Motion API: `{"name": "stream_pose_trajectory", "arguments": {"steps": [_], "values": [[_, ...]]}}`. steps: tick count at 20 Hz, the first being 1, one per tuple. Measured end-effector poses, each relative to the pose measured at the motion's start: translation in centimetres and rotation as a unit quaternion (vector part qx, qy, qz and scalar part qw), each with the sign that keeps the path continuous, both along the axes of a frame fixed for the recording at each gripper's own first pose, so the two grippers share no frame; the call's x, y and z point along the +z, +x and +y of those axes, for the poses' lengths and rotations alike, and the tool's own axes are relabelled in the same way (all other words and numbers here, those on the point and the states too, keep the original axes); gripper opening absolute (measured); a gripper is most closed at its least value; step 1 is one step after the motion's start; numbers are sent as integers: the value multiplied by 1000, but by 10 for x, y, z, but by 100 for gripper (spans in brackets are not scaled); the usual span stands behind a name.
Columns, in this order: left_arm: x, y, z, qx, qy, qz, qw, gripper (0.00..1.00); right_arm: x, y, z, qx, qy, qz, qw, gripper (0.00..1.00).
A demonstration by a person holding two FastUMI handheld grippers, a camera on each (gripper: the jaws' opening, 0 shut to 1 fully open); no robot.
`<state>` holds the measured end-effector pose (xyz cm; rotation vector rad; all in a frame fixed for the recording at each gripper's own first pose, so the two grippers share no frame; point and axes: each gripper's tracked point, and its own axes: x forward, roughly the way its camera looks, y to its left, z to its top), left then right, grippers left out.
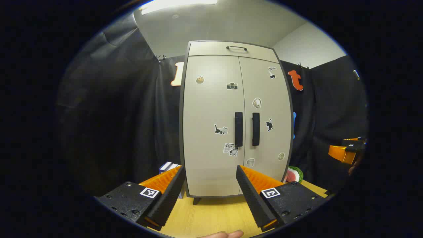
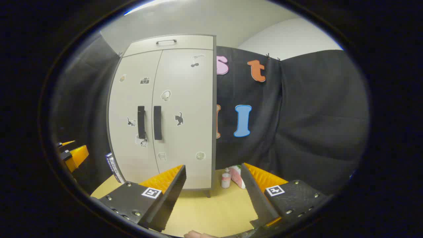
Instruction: Open the right door of the double-door shoe cabinet with the right hand, and open the left door with the left hand.
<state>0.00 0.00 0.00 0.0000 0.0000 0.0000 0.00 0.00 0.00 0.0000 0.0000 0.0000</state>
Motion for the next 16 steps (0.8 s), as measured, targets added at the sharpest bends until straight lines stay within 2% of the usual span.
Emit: {"name": "stream_pose_trajectory", "arguments": {"steps": [2,3,5,6,7,8,16], "values": [[6,-5,0,-3,-1,-10,1000,96,1,-3,-1,-2,5,-4,1000,95],[8,-6,1,-1,1,-14,1000,96,2,-6,-1,-1,6,-5,1000,99],[11,-8,4,4,3,-20,1000,96,5,-8,0,-1,2,-11,1000,99],[13,-9,5,5,3,-20,1000,96,4,-10,2,1,-4,-11,1000,94],[15,-9,7,7,3,-23,1000,96,2,-11,7,5,-9,-10,1000,94],[16,-10,8,7,3,-24,1000,96,-1,-12,11,9,-13,-7,1000,99],[11,-12,18,3,7,-30,1000,96,-15,-11,36,37,-23,0,999,99]]}}
